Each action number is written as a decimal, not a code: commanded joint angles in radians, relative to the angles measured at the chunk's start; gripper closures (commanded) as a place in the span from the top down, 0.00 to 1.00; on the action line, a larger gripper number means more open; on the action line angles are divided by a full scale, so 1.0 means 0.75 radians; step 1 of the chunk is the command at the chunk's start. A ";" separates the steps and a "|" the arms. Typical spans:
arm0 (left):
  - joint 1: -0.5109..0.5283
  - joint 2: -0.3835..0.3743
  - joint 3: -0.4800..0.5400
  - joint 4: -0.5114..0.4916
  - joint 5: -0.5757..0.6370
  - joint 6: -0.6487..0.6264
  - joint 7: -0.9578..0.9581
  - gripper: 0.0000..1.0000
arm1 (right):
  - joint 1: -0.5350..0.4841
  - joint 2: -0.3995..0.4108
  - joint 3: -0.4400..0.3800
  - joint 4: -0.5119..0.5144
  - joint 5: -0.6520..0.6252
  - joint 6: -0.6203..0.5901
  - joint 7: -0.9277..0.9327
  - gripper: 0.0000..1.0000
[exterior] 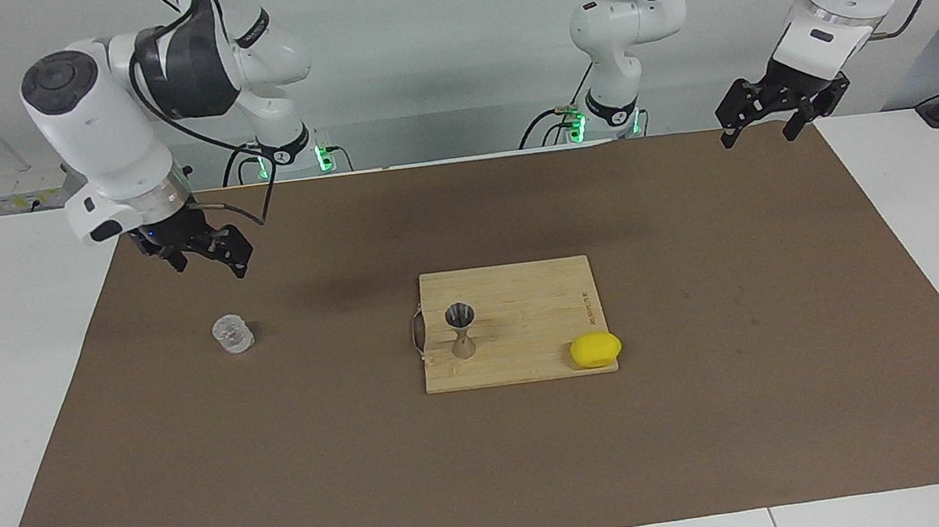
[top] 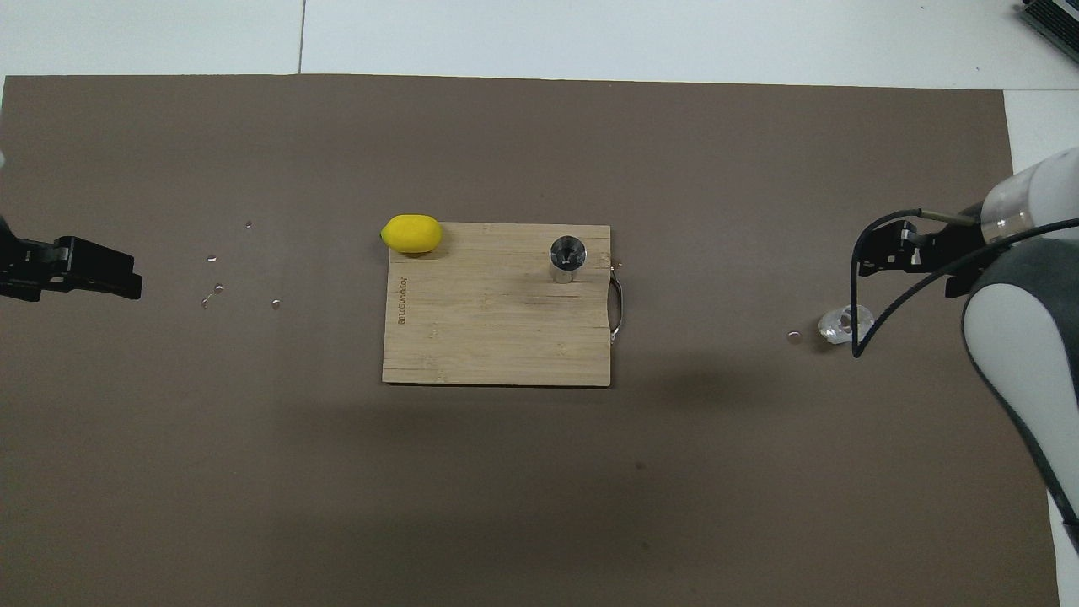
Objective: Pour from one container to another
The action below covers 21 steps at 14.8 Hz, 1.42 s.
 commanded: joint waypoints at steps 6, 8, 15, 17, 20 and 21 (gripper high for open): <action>0.015 -0.019 -0.009 -0.011 0.017 -0.015 0.011 1.00 | -0.012 -0.087 0.016 0.048 -0.036 -0.135 -0.045 1.00; 0.015 -0.019 -0.009 -0.011 0.017 -0.015 0.011 1.00 | -0.012 -0.097 0.016 0.021 -0.036 -0.131 -0.045 1.00; 0.015 -0.019 -0.009 -0.015 0.017 -0.015 0.011 1.00 | -0.012 -0.107 0.016 0.005 -0.011 -0.144 -0.102 1.00; 0.015 -0.019 -0.009 -0.015 0.017 -0.015 0.011 1.00 | -0.010 -0.120 0.016 -0.016 -0.011 -0.140 -0.104 1.00; 0.015 -0.021 -0.009 -0.011 0.017 -0.015 0.011 1.00 | -0.008 -0.120 0.016 -0.020 -0.013 -0.135 -0.112 1.00; 0.015 -0.019 -0.009 -0.015 0.017 -0.015 0.011 1.00 | -0.008 -0.120 0.016 -0.020 -0.017 -0.133 -0.114 1.00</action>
